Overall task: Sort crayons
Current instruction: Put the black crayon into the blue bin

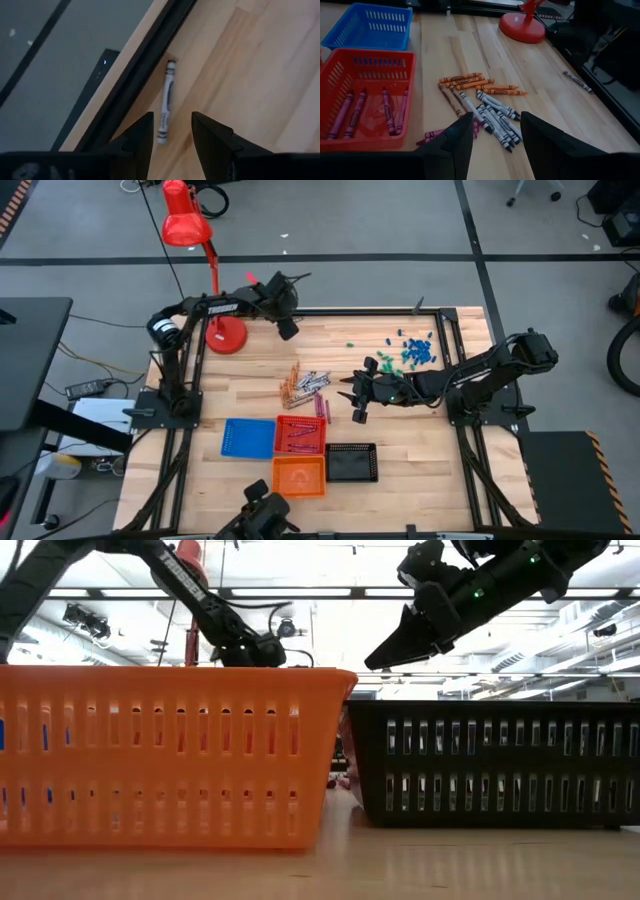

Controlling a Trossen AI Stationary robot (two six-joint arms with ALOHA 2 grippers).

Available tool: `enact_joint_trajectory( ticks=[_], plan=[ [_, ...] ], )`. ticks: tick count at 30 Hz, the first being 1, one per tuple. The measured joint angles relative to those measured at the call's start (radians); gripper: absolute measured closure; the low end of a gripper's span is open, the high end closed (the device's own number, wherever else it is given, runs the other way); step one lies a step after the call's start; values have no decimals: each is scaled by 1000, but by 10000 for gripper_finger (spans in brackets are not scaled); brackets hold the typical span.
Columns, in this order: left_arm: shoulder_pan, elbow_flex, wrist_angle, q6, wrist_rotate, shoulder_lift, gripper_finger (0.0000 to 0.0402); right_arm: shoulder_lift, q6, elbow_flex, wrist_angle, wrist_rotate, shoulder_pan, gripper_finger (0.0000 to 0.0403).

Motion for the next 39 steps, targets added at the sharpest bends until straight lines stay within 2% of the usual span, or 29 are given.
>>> enact_joint_trajectory(
  ticks=[10,19,39],
  plan=[
    [16,93,-100,12,23,83,258,0,0,0,-4,-22,0,235],
    [22,96,-134,53,31,83,258,0,0,0,9,-23,0,235],
    [23,96,-175,26,44,83,260,0,-47,0,76,-48,-1,235]
  ],
)
